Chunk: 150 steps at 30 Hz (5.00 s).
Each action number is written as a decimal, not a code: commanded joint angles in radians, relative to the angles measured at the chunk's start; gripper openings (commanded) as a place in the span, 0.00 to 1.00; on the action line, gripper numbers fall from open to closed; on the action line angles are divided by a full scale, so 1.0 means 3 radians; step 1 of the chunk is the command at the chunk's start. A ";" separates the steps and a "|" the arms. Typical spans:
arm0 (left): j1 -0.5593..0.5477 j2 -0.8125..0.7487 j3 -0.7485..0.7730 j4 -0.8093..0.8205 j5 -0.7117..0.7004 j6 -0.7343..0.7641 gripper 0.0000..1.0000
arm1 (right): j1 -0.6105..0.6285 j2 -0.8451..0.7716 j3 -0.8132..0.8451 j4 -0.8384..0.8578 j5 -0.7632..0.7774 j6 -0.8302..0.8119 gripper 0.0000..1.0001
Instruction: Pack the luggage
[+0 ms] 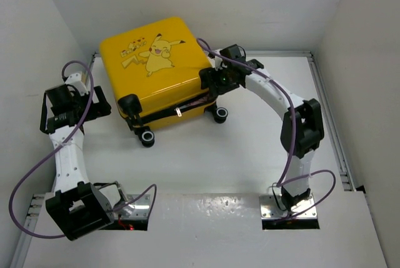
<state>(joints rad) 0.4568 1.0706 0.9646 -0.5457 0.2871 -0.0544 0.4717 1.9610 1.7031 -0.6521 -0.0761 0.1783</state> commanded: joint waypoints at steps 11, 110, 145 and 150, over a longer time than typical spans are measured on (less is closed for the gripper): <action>0.0073 0.0041 -0.0173 0.0152 0.0352 0.0013 0.99 | -0.0136 -0.1965 -0.2215 0.1361 -0.0825 -0.0037 0.40; 0.0328 0.0098 -0.0060 0.0545 0.0587 -0.0299 0.98 | -0.0074 -0.0119 -0.0185 0.1001 -0.0293 -0.0717 0.19; 0.0390 -0.0173 0.0114 0.0422 0.1313 -0.0167 0.99 | -0.0381 -0.1392 -0.1013 0.1335 -0.0426 -0.0098 0.83; 0.0390 -0.0052 0.0236 0.0530 0.1410 -0.0498 0.91 | -0.0279 -0.1898 -0.1616 0.1412 -0.0360 0.0024 0.65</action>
<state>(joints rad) 0.5629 1.0447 0.9756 -0.4393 0.6521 -0.1390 0.3523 1.4403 1.2930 -0.2699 -0.1829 0.1547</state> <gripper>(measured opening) 0.940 0.671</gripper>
